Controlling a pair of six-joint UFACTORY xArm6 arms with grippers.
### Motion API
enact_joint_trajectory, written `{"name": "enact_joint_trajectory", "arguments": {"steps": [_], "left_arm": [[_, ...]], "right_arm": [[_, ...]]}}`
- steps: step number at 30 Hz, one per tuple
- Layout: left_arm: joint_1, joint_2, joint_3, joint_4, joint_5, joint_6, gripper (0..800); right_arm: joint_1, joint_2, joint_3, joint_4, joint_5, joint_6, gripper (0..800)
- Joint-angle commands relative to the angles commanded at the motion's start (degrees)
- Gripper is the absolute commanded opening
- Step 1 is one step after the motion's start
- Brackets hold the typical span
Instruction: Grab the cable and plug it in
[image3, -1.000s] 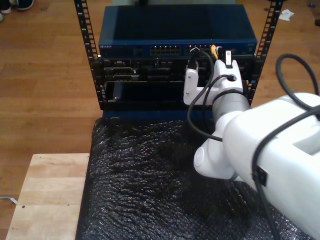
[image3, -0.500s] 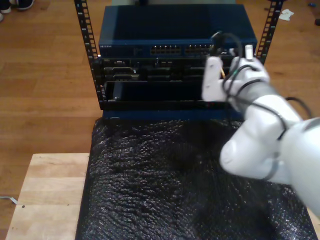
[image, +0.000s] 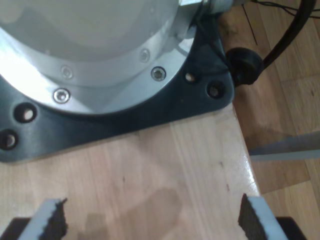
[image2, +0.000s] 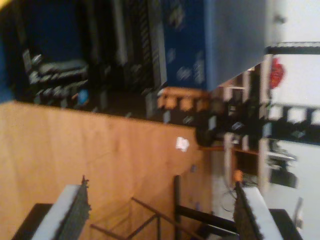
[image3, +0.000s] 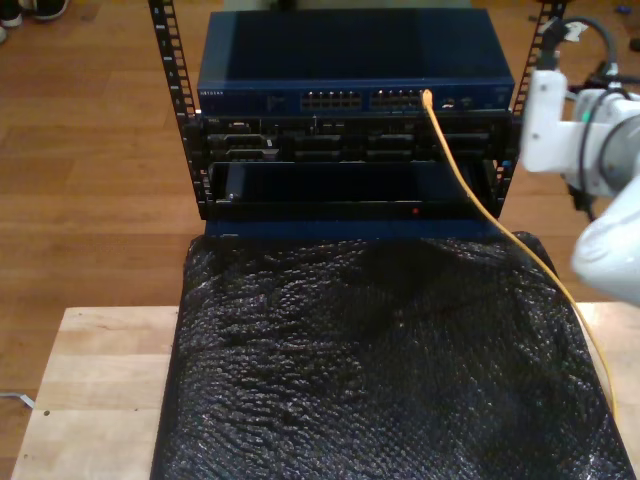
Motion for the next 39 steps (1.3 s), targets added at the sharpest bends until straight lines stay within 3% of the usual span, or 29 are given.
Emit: {"name": "enact_joint_trajectory", "arguments": {"steps": [6,18,28,39], "left_arm": [[0.0,0.0,0.0,0.0,0.0,0.0,800],[0.0,0.0,0.0,0.0,0.0,0.0,800],[0.0,0.0,0.0,0.0,0.0,0.0,800],[0.0,0.0,0.0,0.0,0.0,0.0,800]], "right_arm": [[-10.5,-3.8,0.3,0.0,15.5,-8.9,791],[-32.0,-12.0,0.8,-0.8,38.5,-20.8,798],[-49.1,-20.7,6.7,-2.1,53.6,-33.1,798],[-60.7,-24.6,10.3,-10.9,64.4,-46.8,798]]}}
